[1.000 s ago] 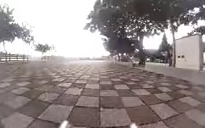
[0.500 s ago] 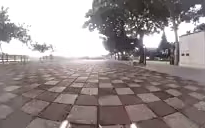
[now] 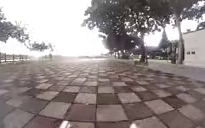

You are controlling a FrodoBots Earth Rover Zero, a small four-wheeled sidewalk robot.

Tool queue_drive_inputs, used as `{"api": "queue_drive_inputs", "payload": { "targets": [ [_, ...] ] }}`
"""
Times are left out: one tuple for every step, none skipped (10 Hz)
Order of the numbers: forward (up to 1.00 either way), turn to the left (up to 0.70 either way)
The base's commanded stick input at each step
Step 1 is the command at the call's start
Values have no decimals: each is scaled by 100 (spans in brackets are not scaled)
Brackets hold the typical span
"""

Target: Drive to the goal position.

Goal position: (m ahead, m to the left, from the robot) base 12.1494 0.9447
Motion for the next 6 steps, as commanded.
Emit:
{"api": "queue_drive_inputs", "payload": {
  "targets": [
    [70, 0],
    [70, 0],
    [70, 0],
    [70, 0],
    [70, 0],
    [70, 0]
  ]
}}
